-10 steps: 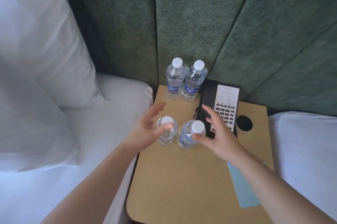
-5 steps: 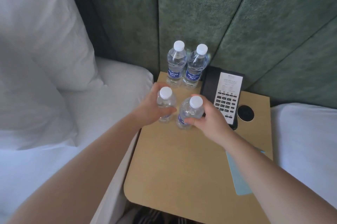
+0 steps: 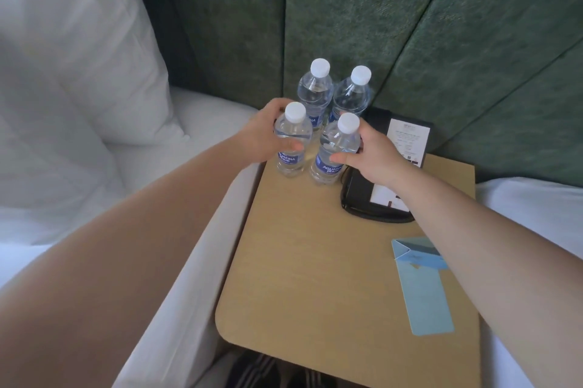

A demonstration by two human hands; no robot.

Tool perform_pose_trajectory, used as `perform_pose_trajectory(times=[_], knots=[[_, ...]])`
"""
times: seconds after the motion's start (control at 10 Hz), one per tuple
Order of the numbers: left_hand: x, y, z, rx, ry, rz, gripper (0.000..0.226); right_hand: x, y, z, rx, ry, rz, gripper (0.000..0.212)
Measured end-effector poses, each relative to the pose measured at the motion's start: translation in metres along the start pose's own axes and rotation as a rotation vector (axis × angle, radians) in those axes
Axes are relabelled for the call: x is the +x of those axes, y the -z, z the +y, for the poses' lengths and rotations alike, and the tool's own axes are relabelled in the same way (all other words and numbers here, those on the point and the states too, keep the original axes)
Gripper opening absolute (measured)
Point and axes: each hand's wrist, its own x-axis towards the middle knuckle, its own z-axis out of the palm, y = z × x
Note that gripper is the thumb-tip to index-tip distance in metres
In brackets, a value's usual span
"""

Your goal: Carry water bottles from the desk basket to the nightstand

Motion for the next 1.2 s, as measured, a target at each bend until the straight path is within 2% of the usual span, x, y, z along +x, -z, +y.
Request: perform_pose_trajectory(times=[0.2, 0.4, 0.6, 0.9, 1.0, 1.1, 1.2], knots=[[0.011, -0.012, 0.004, 0.043, 0.037, 0.046, 0.061, 0.000, -0.005, 0.001, 0.009, -0.051, 0.183, 0.072], [0.014, -0.025, 0.010, 0.033, 0.037, 0.147, 0.067, 0.005, -0.015, -0.005, 0.019, -0.108, 0.342, 0.067], [0.019, -0.027, 0.019, 0.000, 0.069, 0.147, 0.062, 0.012, -0.022, -0.011, -0.052, -0.153, 0.465, 0.059], [0.020, -0.028, 0.019, -0.025, 0.062, 0.140, 0.062, 0.013, -0.024, -0.010, -0.036, -0.163, 0.485, 0.058], [0.016, -0.032, 0.019, -0.022, 0.054, 0.143, 0.062, 0.013, -0.024, -0.009, 0.001, -0.179, 0.457, 0.063], [0.007, -0.034, 0.015, 0.012, 0.049, 0.167, 0.074, 0.006, -0.021, -0.008, 0.081, -0.192, 0.401, 0.084], [-0.020, -0.037, 0.018, 0.100, 0.068, 0.202, 0.077, -0.017, -0.015, -0.012, 0.049, -0.232, 0.395, 0.085]])
